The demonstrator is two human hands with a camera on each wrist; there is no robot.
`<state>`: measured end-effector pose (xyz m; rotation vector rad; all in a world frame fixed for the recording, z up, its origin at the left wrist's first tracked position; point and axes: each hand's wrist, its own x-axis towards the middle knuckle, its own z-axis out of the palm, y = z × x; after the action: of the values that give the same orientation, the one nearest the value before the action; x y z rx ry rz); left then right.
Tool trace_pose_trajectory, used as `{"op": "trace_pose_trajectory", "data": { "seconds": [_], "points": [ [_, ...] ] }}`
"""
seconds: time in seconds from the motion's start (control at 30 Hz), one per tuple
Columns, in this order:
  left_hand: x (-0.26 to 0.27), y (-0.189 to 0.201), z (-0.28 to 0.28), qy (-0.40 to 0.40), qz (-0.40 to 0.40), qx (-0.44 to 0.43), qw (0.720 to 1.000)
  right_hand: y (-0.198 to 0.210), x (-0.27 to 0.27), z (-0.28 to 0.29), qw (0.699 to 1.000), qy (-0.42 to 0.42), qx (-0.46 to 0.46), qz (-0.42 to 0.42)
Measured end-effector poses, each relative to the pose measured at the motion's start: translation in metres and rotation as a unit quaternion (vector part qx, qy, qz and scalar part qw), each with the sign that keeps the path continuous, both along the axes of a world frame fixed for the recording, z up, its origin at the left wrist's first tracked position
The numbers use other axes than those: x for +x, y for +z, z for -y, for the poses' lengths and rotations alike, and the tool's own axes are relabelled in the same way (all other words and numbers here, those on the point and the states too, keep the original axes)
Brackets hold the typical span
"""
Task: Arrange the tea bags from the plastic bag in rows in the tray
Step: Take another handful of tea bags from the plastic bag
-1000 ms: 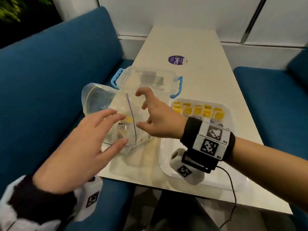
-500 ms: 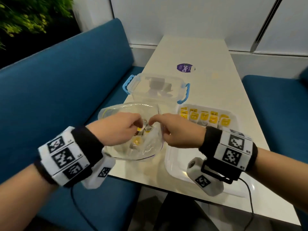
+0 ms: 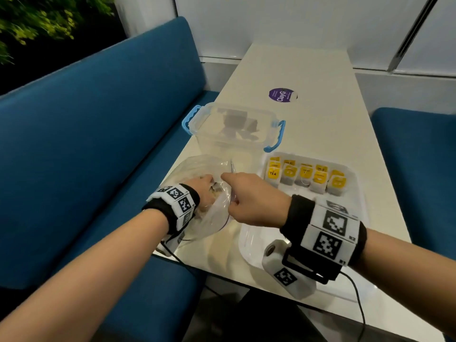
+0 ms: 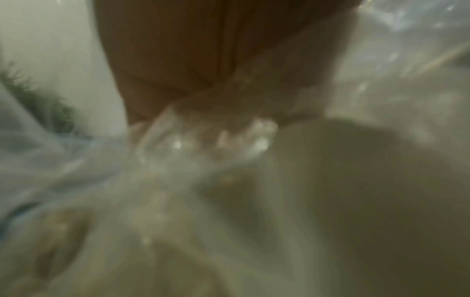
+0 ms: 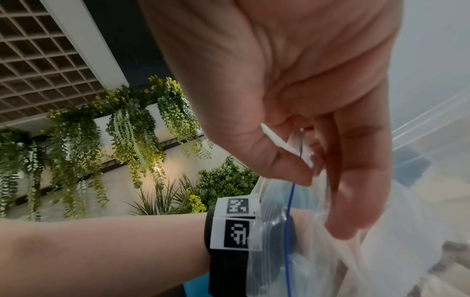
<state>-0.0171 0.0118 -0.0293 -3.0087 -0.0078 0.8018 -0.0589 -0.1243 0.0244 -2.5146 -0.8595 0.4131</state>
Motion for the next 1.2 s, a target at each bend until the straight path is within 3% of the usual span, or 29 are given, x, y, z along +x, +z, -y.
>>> {"op": "trace_pose_trajectory", "data": {
  "seconds": [0.1, 0.27, 0.43, 0.73, 0.8, 0.9, 1.2],
  "points": [
    [0.003, -0.002, 0.004, -0.032, 0.004, 0.016, 0.999, -0.003, 0.003, 0.000, 1.000, -0.012, -0.001, -0.010],
    [0.000, -0.002, 0.006, 0.015, 0.012, -0.029, 0.999, -0.005, 0.008, 0.000, 0.999, -0.025, 0.010, -0.023],
    [0.006, -0.012, 0.003, -0.012, -0.012, -0.004, 1.000, -0.011, 0.008, 0.000, 0.999, -0.036, 0.026, -0.030],
    [0.017, -0.015, -0.014, 0.034, 0.119, -0.172, 0.977, -0.013, 0.009, -0.003, 0.997, -0.075, 0.012, -0.011],
    [0.019, -0.015, -0.016, 0.042, 0.085, -0.170, 0.981, -0.015, 0.015, -0.005, 0.996, -0.084, 0.016, -0.009],
    [0.020, -0.017, -0.013, 0.011, 0.014, -0.098, 0.995, -0.018, 0.024, -0.005, 0.996, -0.090, 0.013, -0.019],
    [0.030, -0.005, -0.007, 0.042, 0.018, -0.123, 0.991, -0.022, 0.038, 0.001, 0.994, -0.103, 0.021, -0.036]
  ]
}}
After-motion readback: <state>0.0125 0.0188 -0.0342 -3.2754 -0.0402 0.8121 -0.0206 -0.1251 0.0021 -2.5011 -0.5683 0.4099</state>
